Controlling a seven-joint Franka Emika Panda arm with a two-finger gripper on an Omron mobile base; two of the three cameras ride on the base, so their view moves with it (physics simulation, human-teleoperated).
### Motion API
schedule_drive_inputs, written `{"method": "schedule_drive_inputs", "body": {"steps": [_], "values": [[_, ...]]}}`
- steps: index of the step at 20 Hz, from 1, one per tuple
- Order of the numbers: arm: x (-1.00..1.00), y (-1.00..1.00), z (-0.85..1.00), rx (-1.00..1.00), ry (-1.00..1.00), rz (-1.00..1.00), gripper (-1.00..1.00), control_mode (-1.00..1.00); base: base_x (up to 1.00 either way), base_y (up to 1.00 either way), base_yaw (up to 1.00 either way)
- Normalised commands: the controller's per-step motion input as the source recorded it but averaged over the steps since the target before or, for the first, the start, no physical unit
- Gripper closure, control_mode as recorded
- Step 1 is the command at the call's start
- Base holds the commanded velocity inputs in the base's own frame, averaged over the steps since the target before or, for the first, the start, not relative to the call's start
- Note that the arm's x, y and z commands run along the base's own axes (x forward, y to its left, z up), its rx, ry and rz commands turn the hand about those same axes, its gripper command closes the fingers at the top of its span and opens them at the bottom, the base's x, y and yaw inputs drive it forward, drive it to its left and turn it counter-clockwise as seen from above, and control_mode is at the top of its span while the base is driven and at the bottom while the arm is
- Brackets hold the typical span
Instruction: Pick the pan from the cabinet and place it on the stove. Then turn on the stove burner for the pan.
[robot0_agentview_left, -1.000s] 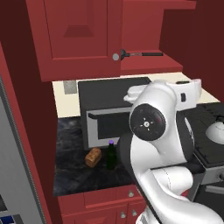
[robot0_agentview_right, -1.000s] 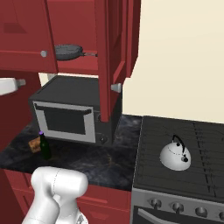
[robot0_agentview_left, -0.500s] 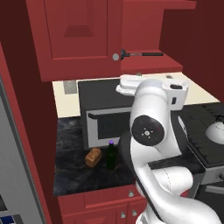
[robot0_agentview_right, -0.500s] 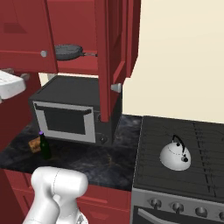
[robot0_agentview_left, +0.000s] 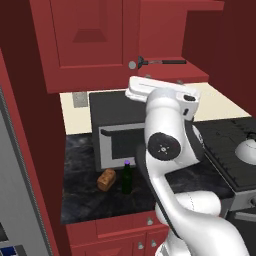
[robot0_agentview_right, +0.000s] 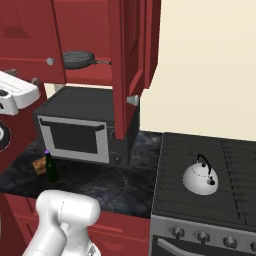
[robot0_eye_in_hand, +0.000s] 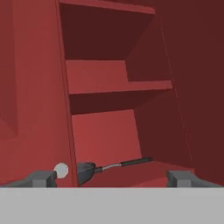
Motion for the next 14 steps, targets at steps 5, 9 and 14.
{"method": "schedule_drive_inputs", "body": {"steps": [5, 9, 14], "values": [[0.45, 0.14, 0.01, 0.03, 0.0, 0.0, -1.0, -1.0, 0.0, 0.0, 0.0], [0.53, 0.23, 0.0, 0.01, 0.04, 0.03, -1.0, -1.0, 0.0, 0.0, 0.0], [0.44, 0.26, -0.1, 0.0, 0.0, 0.04, -1.0, -1.0, 0.0, 0.0, 0.0]]}}
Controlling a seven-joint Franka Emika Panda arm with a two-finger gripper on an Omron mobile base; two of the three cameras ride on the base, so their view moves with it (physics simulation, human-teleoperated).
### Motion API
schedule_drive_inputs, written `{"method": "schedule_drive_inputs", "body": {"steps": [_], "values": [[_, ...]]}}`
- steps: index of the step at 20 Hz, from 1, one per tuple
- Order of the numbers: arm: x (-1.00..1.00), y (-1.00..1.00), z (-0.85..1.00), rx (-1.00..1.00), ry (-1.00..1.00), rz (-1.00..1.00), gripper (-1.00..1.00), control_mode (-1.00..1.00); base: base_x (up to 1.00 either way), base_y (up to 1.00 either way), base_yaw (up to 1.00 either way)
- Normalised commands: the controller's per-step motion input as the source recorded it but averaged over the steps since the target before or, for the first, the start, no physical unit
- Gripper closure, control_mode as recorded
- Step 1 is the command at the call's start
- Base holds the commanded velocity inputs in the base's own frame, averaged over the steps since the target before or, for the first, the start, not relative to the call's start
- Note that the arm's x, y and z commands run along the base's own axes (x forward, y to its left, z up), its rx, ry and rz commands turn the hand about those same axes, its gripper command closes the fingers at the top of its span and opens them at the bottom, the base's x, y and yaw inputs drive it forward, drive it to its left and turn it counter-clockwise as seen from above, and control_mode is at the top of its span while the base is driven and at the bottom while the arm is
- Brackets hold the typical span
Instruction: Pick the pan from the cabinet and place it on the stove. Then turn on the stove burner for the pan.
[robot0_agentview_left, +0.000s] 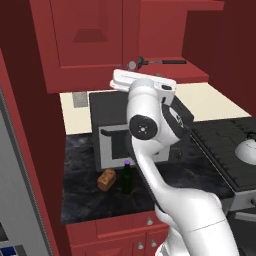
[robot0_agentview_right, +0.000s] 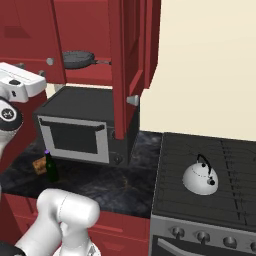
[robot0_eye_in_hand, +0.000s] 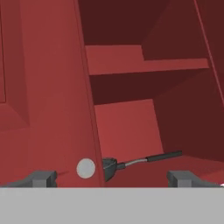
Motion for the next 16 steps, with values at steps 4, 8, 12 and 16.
{"method": "schedule_drive_inputs", "body": {"steps": [4, 8, 12, 16], "values": [[0.32, 0.18, -0.14, 0.0, -0.02, 0.01, -1.0, -1.0, 0.0, 0.0, 0.0], [0.27, 0.03, -0.03, 0.0, -0.01, 0.0, -1.0, -1.0, 0.0, 0.0, 0.0], [0.32, 0.0, 0.0, 0.0, 0.0, 0.02, -1.0, -1.0, 0.0, 0.0, 0.0], [0.36, 0.0, 0.0, 0.01, 0.0, 0.02, -1.0, -1.0, 0.0, 0.0, 0.0]]}}
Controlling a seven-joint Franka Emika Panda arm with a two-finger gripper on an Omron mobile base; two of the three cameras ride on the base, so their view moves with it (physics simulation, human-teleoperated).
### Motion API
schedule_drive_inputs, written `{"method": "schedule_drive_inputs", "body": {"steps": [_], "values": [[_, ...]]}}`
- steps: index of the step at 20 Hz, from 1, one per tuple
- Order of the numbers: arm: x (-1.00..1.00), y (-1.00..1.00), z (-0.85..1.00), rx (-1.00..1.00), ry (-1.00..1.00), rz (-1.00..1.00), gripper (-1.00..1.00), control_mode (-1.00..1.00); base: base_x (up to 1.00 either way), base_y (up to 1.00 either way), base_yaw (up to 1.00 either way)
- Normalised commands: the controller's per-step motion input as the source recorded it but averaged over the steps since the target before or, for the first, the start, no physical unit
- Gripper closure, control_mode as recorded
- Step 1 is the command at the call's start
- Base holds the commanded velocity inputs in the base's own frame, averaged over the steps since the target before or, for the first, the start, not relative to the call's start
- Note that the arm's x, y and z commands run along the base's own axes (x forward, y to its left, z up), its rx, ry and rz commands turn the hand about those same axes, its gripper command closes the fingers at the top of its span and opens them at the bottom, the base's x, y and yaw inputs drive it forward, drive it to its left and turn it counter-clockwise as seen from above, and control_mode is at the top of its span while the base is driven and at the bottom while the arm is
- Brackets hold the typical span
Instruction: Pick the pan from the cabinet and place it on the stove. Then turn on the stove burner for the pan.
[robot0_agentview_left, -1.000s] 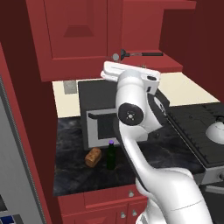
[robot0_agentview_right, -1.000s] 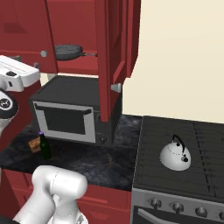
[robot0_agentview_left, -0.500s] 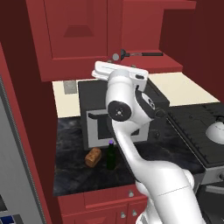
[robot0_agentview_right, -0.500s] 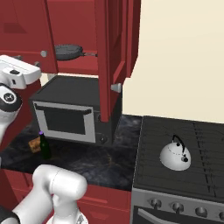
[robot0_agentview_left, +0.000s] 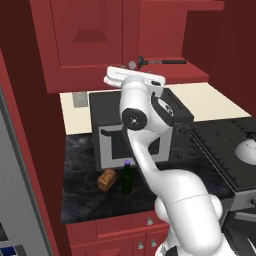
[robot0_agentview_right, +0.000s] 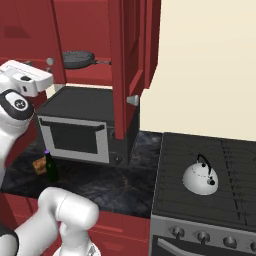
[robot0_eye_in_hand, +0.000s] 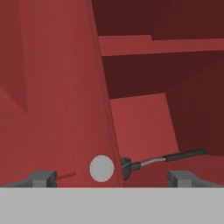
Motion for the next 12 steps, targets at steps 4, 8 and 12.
{"method": "schedule_drive_inputs", "body": {"steps": [4, 8, 12], "values": [[0.39, 0.0, -0.05, 0.01, 0.0, 0.02, -1.0, -1.0, 0.0, 0.0, 0.0], [0.32, 0.0, -0.03, 0.01, 0.0, 0.02, -1.0, -1.0, 0.0, 0.0, 0.0], [0.27, 0.0, -0.01, 0.01, 0.0, 0.01, -1.0, -1.0, 0.0, 0.0, 0.0]]}}
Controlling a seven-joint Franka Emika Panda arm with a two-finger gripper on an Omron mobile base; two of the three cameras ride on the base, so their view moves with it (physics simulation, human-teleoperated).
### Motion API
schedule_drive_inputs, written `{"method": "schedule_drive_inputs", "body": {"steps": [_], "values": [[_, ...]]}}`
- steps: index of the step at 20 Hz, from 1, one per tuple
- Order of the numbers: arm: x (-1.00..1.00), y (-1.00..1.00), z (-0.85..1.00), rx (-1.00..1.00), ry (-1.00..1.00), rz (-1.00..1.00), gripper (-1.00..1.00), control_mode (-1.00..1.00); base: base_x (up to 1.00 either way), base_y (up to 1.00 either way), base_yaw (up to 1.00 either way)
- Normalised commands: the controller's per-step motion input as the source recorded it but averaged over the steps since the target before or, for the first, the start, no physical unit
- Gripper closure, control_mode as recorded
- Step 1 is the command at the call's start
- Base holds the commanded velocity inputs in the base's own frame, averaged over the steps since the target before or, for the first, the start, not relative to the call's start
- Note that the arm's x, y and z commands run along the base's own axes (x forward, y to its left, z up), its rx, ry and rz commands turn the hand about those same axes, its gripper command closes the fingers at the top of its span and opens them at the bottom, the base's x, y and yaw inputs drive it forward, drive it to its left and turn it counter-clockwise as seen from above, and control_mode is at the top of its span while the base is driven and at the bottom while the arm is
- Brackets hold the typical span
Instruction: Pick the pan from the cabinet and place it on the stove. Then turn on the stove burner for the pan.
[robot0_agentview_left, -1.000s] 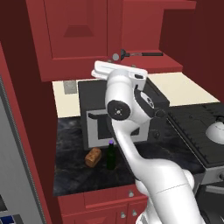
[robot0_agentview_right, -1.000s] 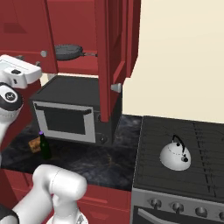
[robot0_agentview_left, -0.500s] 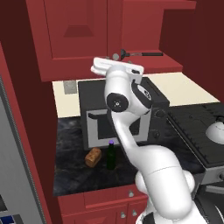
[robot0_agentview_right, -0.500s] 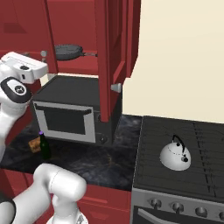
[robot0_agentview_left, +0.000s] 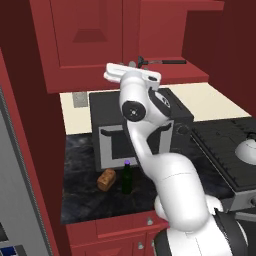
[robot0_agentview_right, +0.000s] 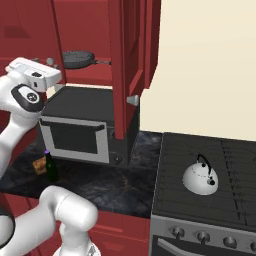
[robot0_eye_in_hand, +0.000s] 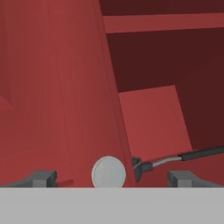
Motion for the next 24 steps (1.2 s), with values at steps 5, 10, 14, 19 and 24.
{"method": "schedule_drive_inputs", "body": {"steps": [5, 10, 14, 19, 24], "values": [[0.3, 0.02, -0.01, 0.01, 0.0, 0.01, -1.0, -1.0, 0.0, 0.0, 0.0], [0.26, 0.06, -0.04, 0.0, 0.0, 0.02, -1.0, -1.0, 0.0, 0.0, 0.0], [0.26, 0.09, -0.07, 0.0, 0.0, 0.02, -1.0, -1.0, 0.0, 0.0, 0.0], [0.31, 0.17, -0.08, 0.0, 0.0, 0.02, 1.0, -1.0, 0.0, 0.0, 0.0], [0.26, 0.12, -0.06, 0.0, 0.0, 0.02, 1.0, -1.0, 0.0, 0.0, 0.0]]}}
